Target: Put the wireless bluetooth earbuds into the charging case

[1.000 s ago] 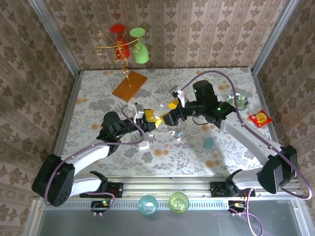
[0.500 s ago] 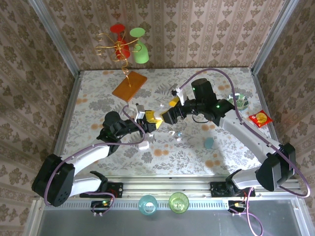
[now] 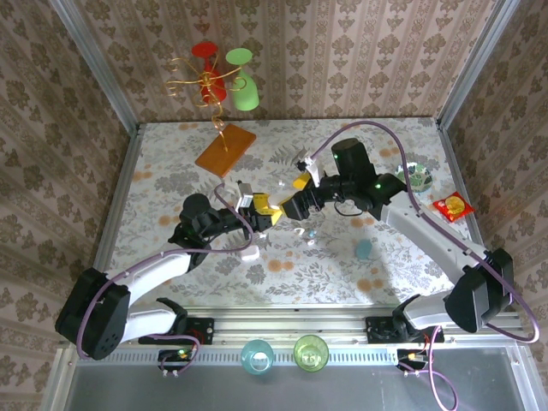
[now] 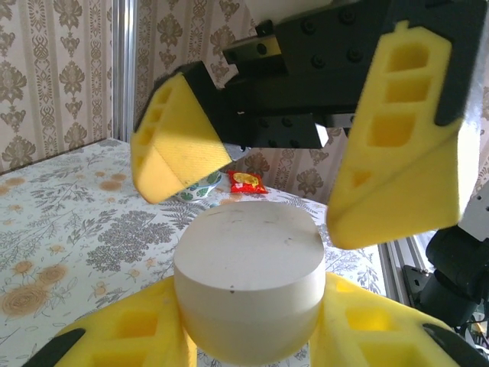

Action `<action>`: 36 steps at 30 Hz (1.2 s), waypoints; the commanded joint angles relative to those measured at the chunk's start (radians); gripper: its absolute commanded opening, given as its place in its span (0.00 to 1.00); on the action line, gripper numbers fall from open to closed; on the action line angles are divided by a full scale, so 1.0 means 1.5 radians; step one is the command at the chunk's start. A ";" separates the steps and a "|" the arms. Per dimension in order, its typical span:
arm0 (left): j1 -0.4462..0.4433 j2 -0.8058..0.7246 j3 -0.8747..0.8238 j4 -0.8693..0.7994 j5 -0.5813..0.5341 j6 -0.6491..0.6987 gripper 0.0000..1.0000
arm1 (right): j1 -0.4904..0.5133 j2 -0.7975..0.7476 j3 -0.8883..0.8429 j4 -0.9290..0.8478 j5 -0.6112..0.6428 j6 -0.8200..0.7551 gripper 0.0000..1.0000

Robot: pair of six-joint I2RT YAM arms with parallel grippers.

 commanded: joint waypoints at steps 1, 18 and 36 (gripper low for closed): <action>-0.004 -0.012 0.003 0.018 0.004 0.016 0.29 | 0.004 -0.021 -0.016 -0.010 -0.016 -0.018 0.96; -0.005 -0.011 -0.004 0.039 0.026 0.015 0.29 | 0.004 -0.021 -0.009 0.027 0.088 0.026 0.95; -0.005 -0.012 -0.018 0.059 0.044 0.021 0.29 | -0.003 -0.012 0.002 0.051 0.133 0.073 0.95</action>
